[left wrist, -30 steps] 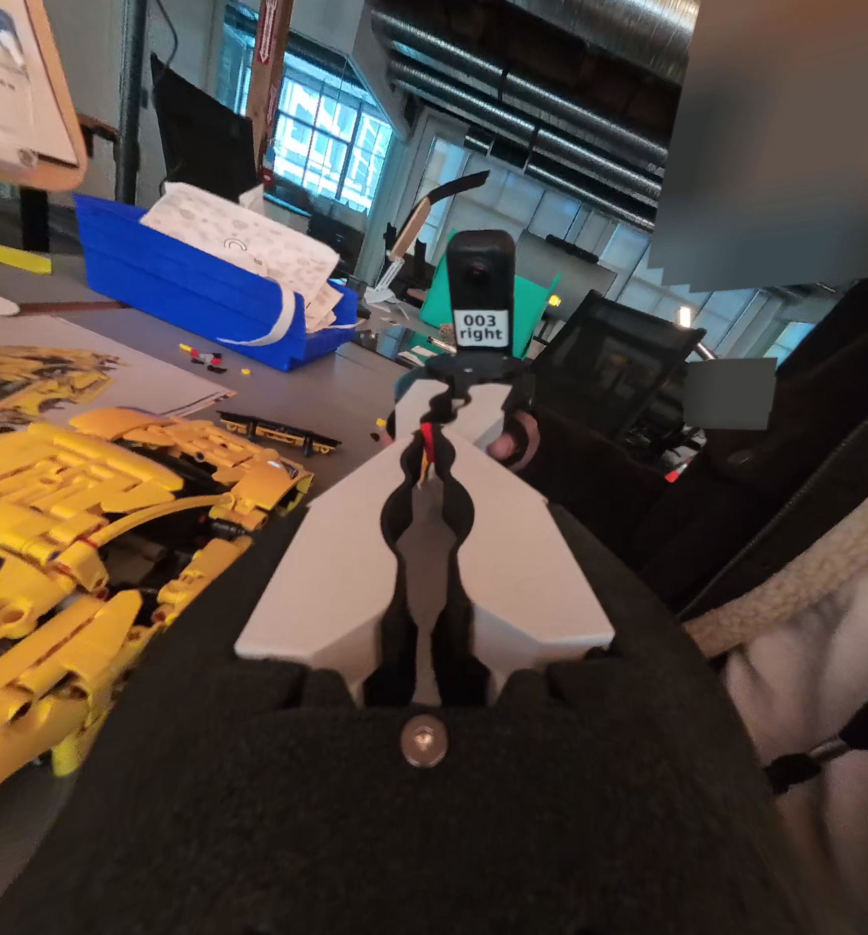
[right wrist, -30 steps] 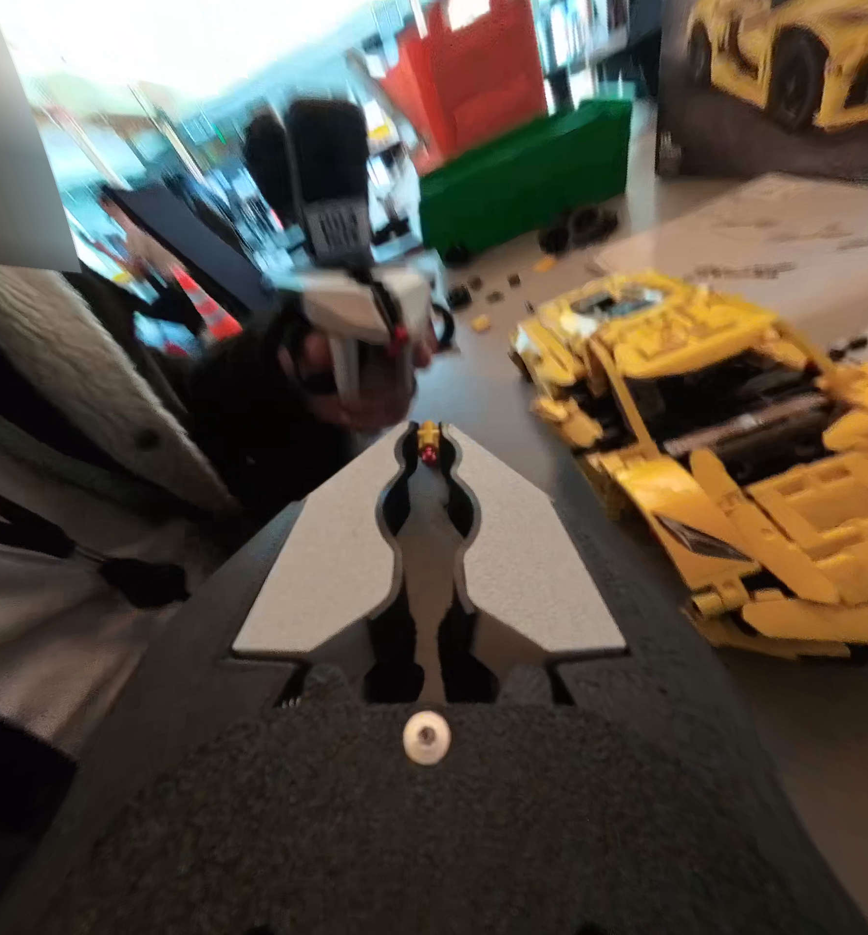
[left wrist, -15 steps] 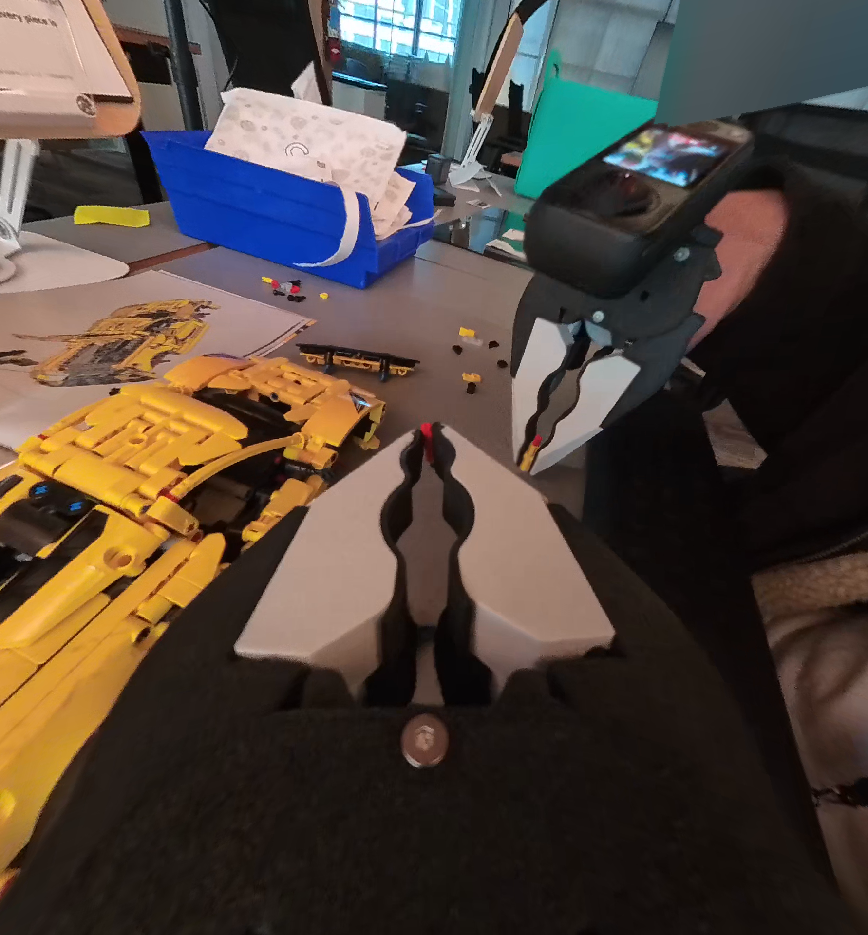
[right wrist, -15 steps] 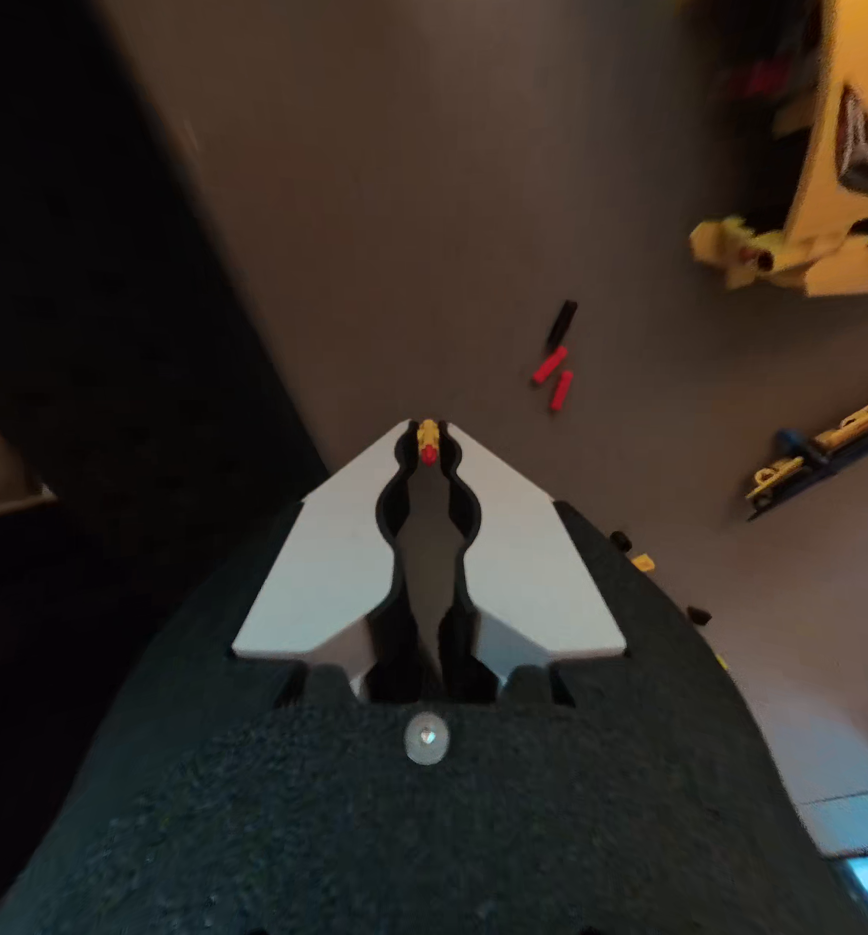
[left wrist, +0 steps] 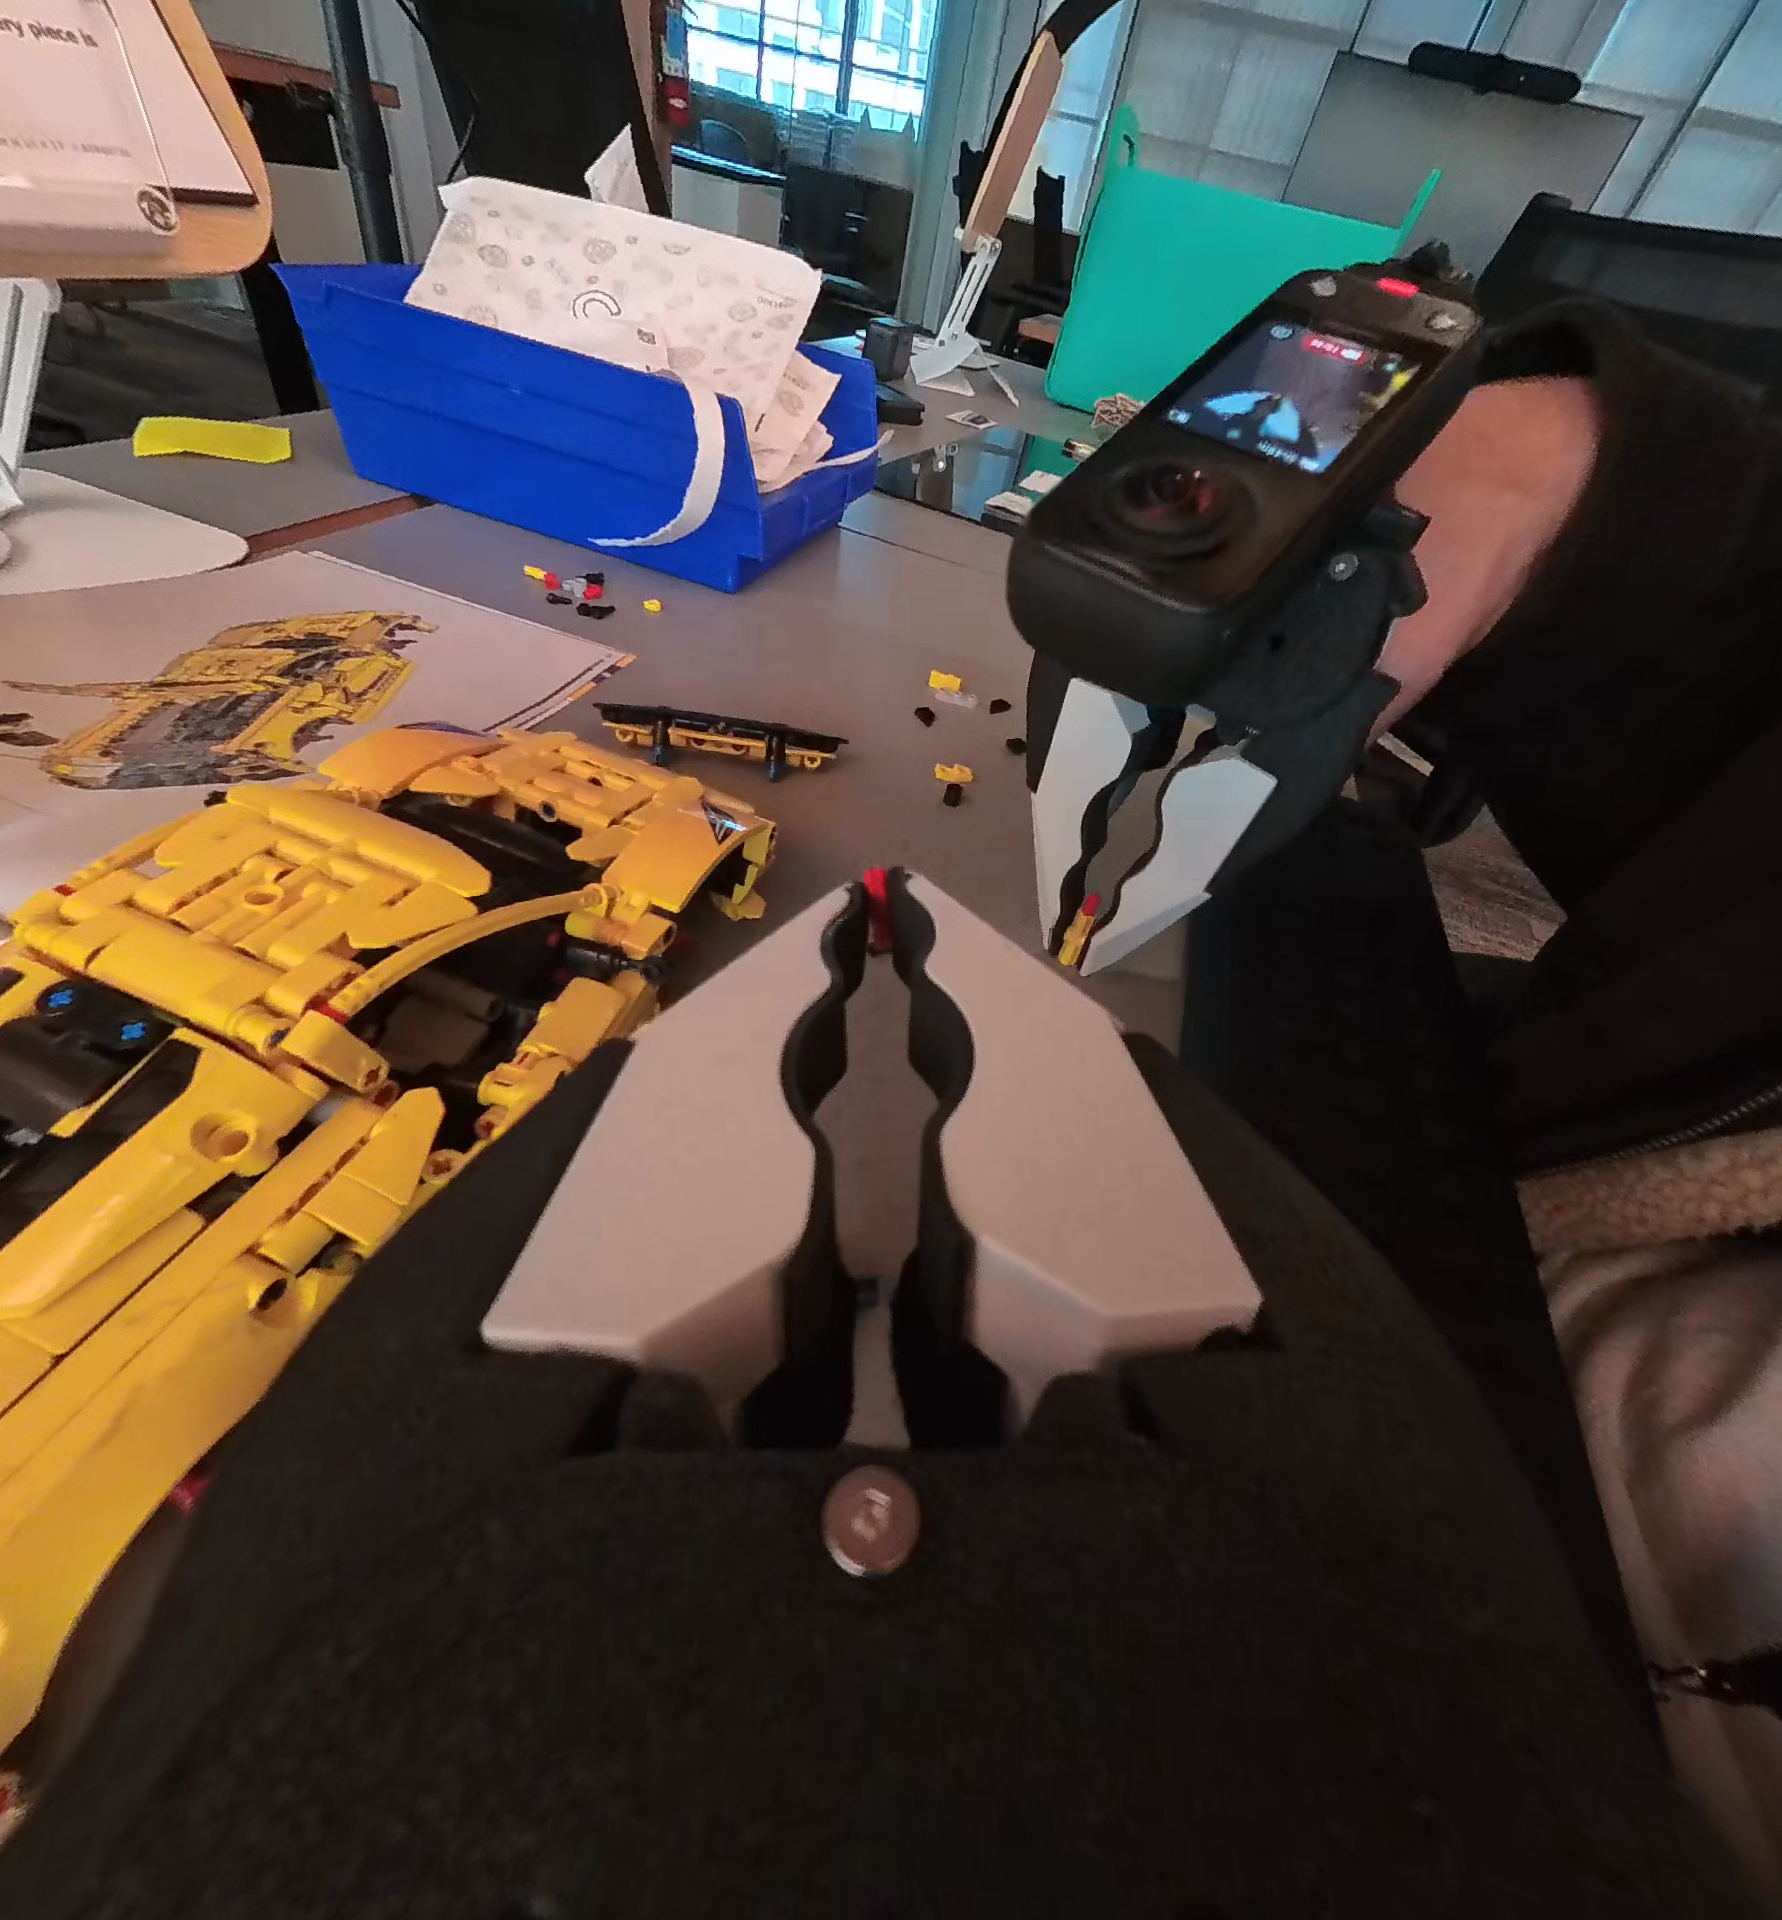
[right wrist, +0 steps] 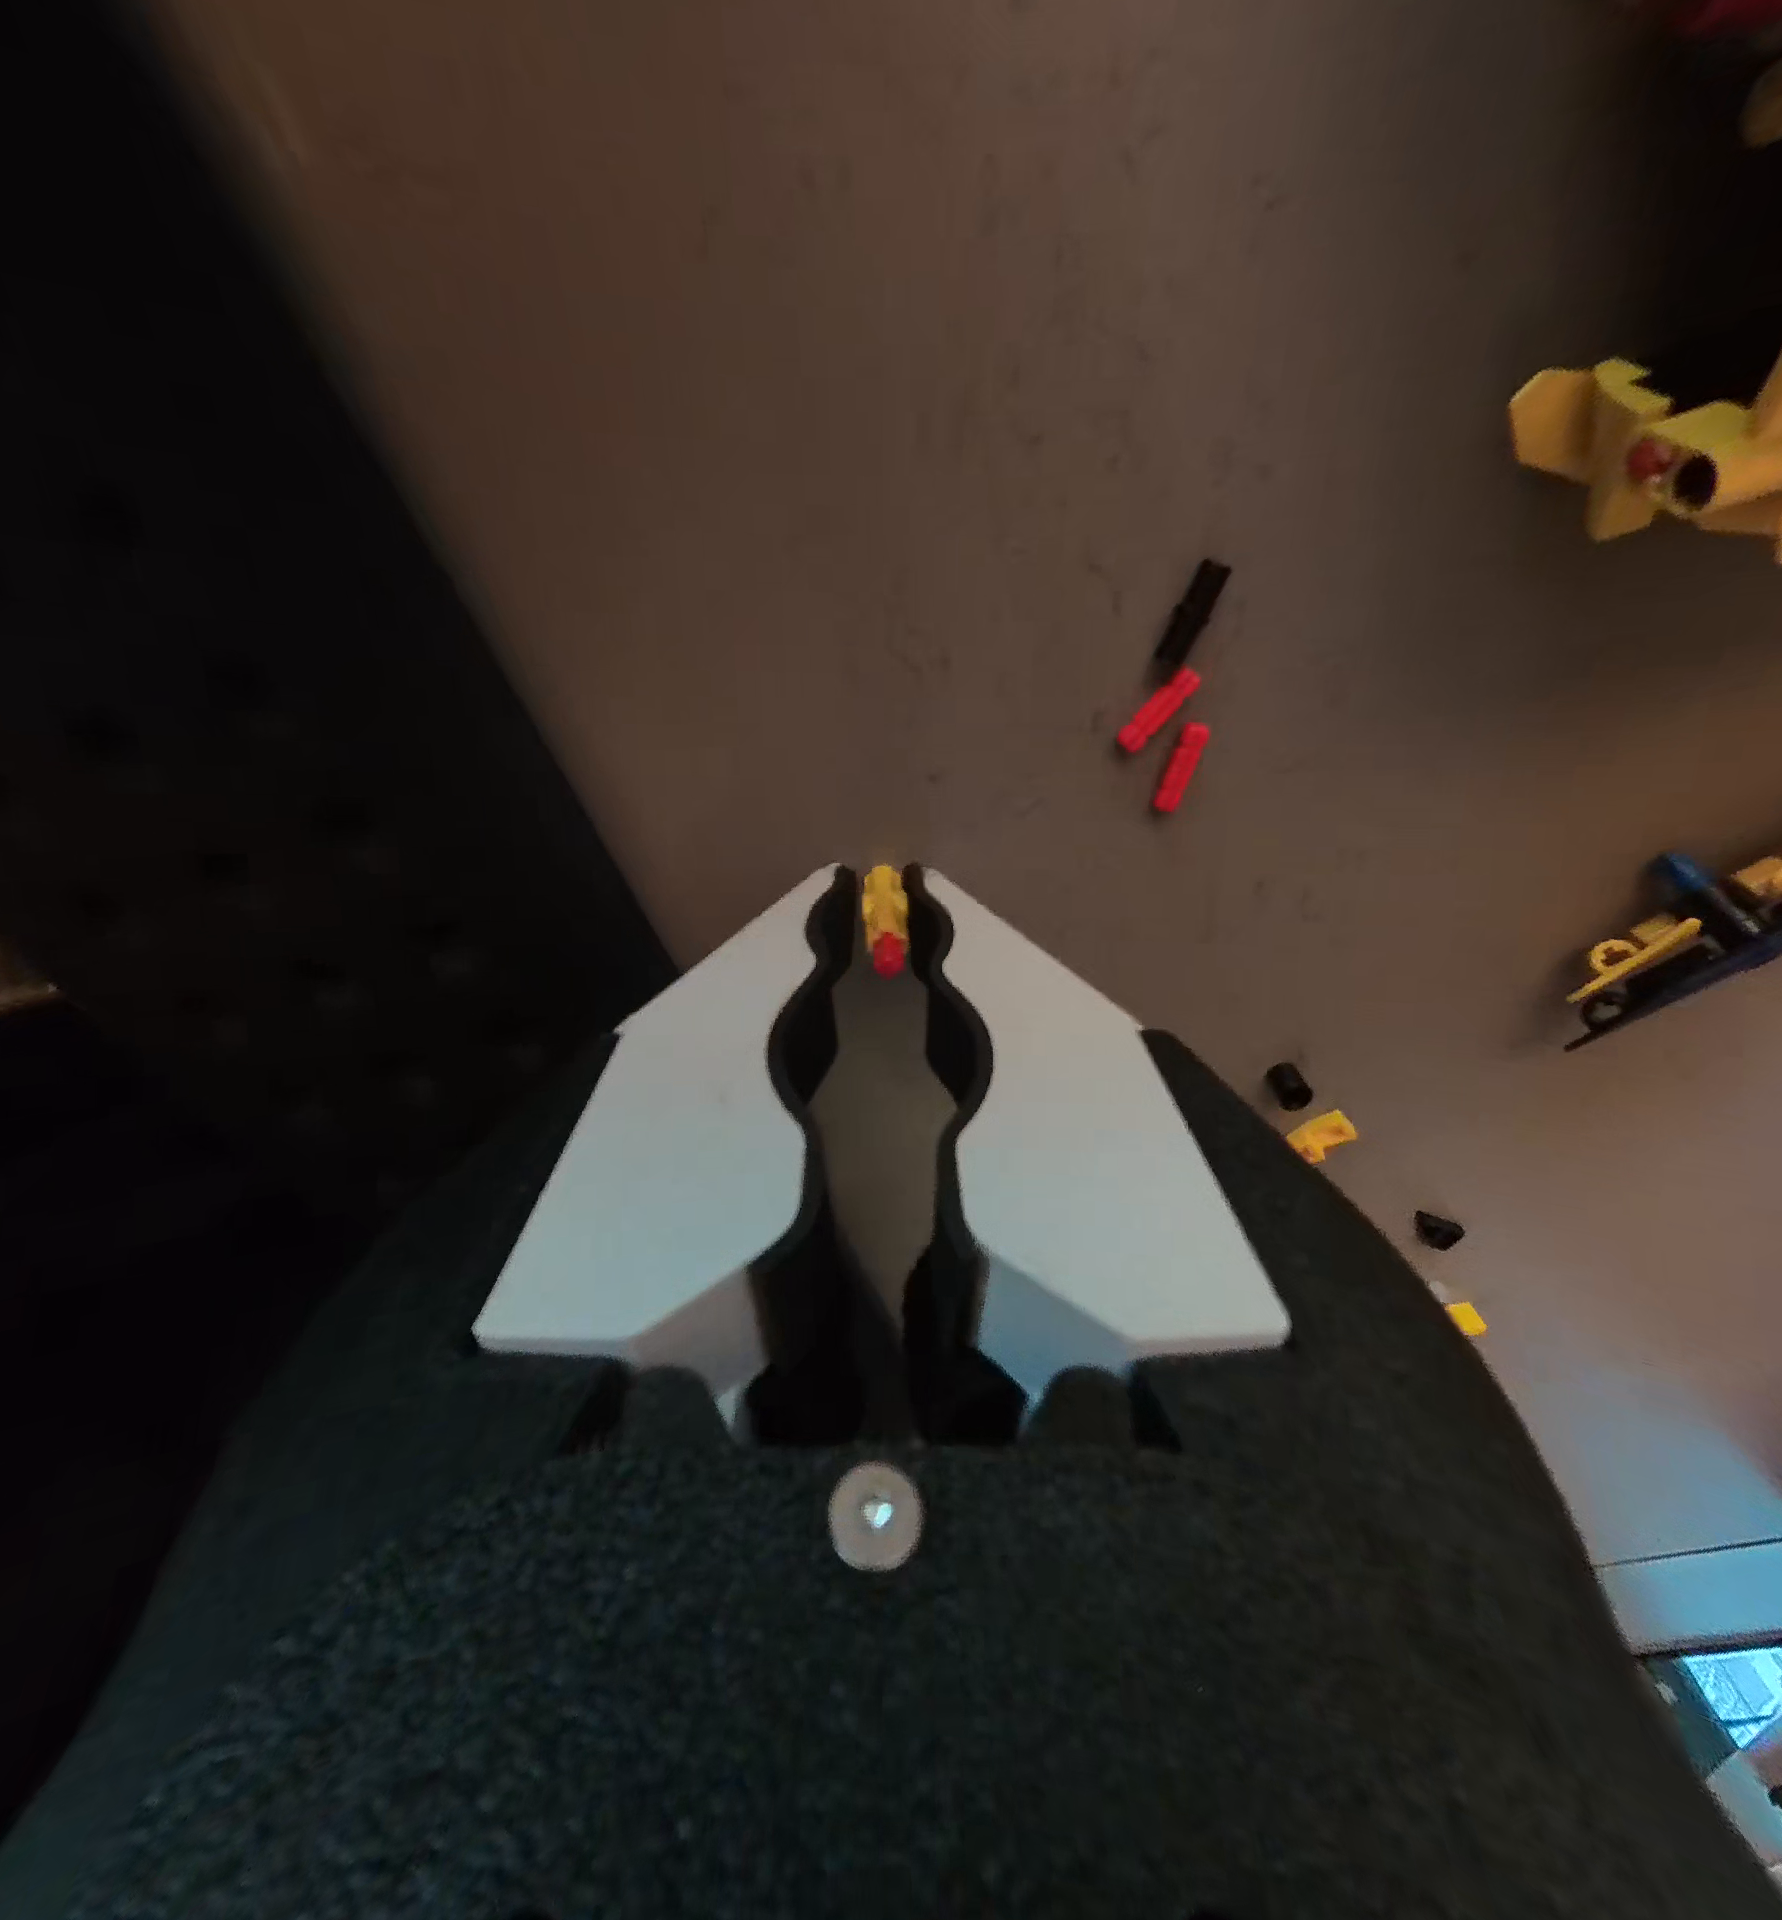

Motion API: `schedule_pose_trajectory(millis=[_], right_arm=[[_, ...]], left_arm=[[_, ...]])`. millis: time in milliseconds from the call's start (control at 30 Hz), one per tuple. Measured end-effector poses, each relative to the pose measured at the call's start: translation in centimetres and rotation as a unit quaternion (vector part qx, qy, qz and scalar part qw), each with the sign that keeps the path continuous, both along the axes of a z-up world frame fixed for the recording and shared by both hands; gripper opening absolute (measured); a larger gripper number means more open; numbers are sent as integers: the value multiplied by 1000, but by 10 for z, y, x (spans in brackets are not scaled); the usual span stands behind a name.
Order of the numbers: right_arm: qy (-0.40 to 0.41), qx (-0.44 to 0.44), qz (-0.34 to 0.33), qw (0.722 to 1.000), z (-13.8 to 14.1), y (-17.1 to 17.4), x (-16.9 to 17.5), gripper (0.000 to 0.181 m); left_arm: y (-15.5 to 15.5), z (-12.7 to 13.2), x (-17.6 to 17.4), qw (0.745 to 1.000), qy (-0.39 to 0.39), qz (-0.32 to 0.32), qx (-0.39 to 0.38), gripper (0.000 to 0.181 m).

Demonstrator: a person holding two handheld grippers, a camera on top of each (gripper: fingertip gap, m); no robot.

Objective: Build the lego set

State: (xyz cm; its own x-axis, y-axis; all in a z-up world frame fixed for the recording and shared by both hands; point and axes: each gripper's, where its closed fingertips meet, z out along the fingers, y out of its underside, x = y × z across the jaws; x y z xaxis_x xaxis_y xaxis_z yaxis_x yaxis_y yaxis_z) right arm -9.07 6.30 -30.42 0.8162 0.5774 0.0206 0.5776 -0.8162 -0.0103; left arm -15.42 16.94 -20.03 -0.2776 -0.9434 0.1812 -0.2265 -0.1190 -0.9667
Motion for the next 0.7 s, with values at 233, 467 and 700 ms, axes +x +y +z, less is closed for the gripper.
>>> schedule_pose_trajectory(millis=[233, 467, 700], right_arm=[[16, 15, -4, 1000, 1, 2, -3, 19], [21, 34, -2, 999, 3, 1, -4, 20], [29, 67, -3, 997, 11, 9, -5, 21]], left_arm=[[0, 0, 0, 1000, 0, 1, -3, 3], [-1, -1, 0, 1000, 1, -2, -3, 3], [-1, -1, 0, 1000, 3, -2, -5, 3]])
